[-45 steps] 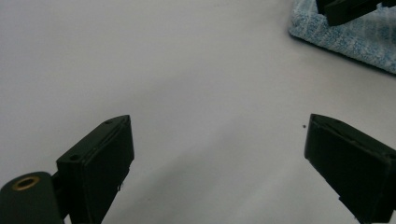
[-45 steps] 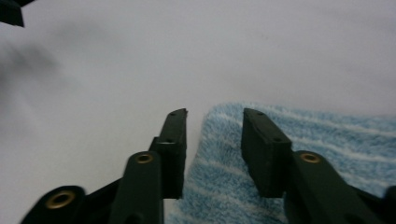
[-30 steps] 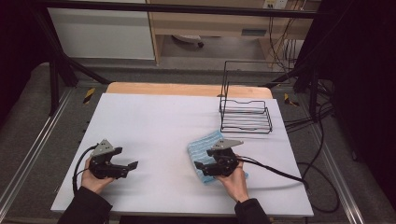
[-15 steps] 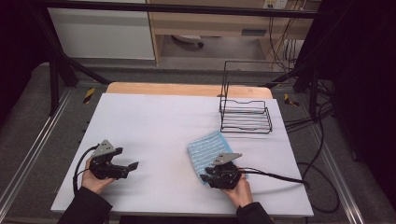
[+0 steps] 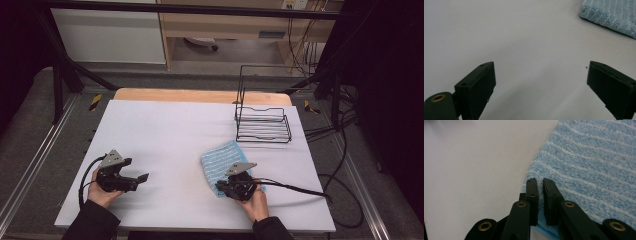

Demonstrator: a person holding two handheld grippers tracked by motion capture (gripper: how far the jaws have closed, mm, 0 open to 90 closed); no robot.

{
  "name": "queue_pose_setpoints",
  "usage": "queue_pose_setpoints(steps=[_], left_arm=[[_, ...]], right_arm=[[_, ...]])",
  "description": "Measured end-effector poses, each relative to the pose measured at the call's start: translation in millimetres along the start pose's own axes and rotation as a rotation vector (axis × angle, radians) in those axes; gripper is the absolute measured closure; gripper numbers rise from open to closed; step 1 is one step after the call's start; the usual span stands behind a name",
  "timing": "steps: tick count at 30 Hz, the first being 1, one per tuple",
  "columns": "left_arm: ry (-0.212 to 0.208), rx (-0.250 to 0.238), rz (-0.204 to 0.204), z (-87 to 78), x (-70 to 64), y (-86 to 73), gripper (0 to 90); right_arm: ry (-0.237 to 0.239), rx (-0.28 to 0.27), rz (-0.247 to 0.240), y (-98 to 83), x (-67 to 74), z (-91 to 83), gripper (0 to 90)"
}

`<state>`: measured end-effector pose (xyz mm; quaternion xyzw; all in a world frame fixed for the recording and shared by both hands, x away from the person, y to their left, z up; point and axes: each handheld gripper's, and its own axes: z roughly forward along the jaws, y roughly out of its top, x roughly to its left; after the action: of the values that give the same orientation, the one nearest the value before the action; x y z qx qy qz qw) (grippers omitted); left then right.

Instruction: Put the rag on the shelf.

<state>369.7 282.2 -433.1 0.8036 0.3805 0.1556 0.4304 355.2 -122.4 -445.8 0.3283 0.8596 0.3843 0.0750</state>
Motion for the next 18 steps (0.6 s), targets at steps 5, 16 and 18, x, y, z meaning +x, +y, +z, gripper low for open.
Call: queue_pose_setpoints(steps=[5, 16, 18], left_arm=[[0.000, 0.001, 0.000, 0.1, 0.3, 0.0, 8.3], [0.000, 0.003, 0.001, 0.5, 0.3, 0.1, 8.3], [-0.001, 0.003, 0.001, 0.6, 0.2, 0.1, 8.3]], right_arm=[[0.041, -0.032, 0.040, 5.3, 2.1, -2.1, 84.2], [0.071, -0.069, 0.095, 10.6, 17.5, 6.0, 83.7], [0.065, -0.077, 0.098, 11.9, 20.4, 9.6, 83.7]])
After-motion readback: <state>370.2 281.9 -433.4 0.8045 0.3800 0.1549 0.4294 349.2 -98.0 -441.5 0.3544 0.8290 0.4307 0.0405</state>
